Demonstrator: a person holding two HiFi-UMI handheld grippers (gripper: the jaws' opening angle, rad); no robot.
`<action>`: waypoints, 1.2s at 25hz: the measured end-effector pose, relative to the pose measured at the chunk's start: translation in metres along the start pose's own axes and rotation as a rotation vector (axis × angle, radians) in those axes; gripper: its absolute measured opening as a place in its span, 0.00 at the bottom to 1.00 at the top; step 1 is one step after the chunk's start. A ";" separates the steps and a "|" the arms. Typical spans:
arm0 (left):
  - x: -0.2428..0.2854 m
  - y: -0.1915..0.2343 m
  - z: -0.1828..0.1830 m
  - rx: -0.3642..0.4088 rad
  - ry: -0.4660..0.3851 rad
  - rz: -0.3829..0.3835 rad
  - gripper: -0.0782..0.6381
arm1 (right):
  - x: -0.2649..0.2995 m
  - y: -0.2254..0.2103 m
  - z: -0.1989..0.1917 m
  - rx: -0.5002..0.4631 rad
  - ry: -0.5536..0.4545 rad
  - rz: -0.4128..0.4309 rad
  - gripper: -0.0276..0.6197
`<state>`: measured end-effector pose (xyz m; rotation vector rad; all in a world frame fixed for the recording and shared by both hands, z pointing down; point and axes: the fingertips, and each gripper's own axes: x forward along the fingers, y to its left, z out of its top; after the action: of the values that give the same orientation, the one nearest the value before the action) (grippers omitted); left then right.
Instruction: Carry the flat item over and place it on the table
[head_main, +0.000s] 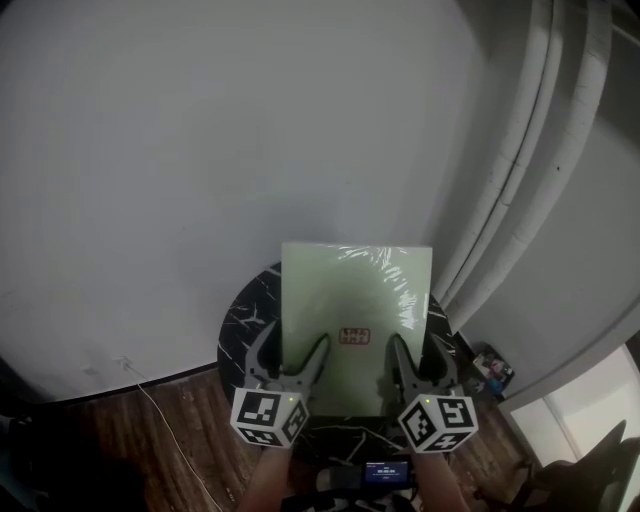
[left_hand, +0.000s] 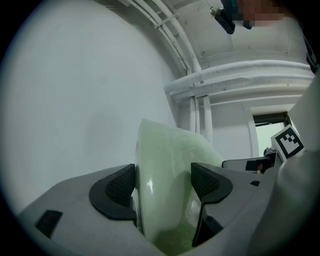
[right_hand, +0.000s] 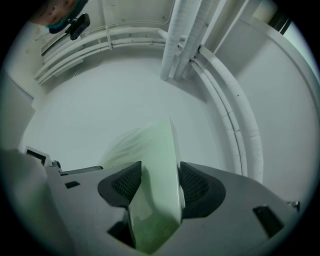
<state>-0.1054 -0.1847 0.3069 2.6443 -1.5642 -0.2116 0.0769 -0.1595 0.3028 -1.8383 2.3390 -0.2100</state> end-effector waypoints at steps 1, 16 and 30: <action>0.004 0.001 -0.002 0.003 0.005 -0.001 0.61 | 0.003 -0.003 -0.002 0.003 0.002 -0.001 0.40; 0.046 0.024 -0.056 -0.032 0.115 0.031 0.61 | 0.050 -0.034 -0.053 0.042 0.127 -0.002 0.40; 0.064 0.043 -0.116 -0.069 0.208 0.070 0.60 | 0.076 -0.055 -0.112 0.057 0.240 -0.005 0.40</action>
<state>-0.0945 -0.2636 0.4210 2.4634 -1.5491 0.0125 0.0879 -0.2454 0.4206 -1.8848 2.4520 -0.5196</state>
